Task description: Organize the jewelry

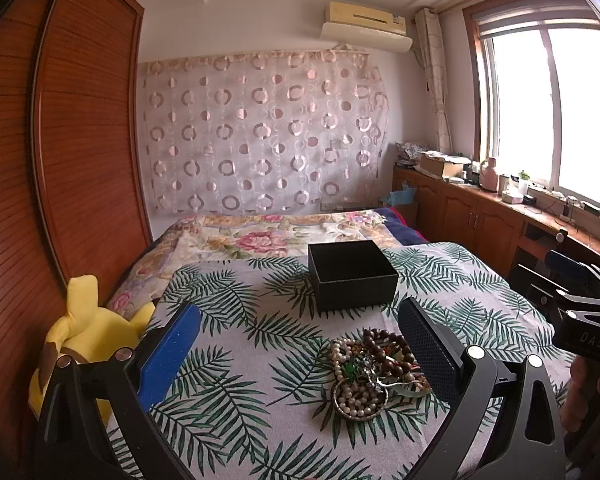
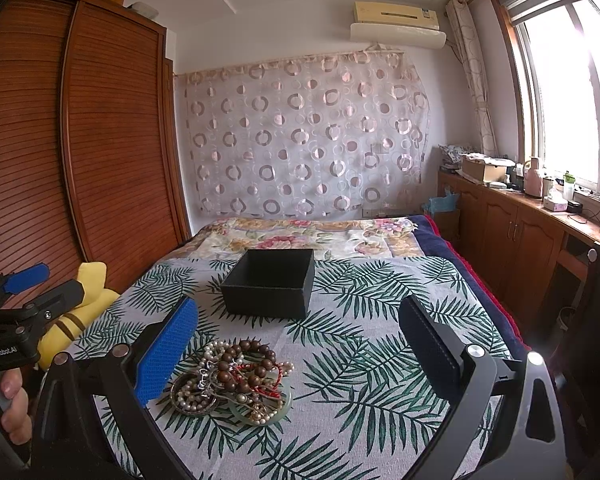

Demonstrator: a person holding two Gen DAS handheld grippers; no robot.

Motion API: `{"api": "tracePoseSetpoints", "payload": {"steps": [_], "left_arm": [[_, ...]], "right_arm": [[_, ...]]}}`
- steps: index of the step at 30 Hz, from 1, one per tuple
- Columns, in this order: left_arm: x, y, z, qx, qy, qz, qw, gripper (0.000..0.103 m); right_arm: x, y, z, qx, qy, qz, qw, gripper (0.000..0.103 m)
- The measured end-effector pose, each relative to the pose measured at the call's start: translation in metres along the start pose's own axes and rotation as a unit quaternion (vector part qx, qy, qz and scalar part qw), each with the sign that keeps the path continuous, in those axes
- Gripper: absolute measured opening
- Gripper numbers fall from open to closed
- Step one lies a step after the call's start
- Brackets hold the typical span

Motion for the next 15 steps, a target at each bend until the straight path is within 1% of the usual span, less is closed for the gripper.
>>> {"api": "tracePoseSetpoints", "payload": {"steps": [12, 15], "left_arm": [[0.0045, 0.0031, 0.0035, -0.002, -0.002, -0.001, 1.0, 0.096], [0.0046, -0.0006, -0.0022, -0.015, -0.004, -0.001, 0.9999, 0.096]], "right_arm": [[-0.0044, 0.0017, -0.0005, -0.002, 0.003, 0.002, 1.0, 0.101], [-0.0062, -0.0012, -0.0063, -0.012, 0.014, 0.003, 1.0, 0.101]]}}
Point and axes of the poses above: each gripper's, at about its wrist camera, not at the fingertips, and z roughly against the way its jaws point, x to its right, y to its top, the point moved 1 cm from there along -z, roughly the way its jaws point, and after that the axes turned 5 degrees about y, right-handed, at the moved point
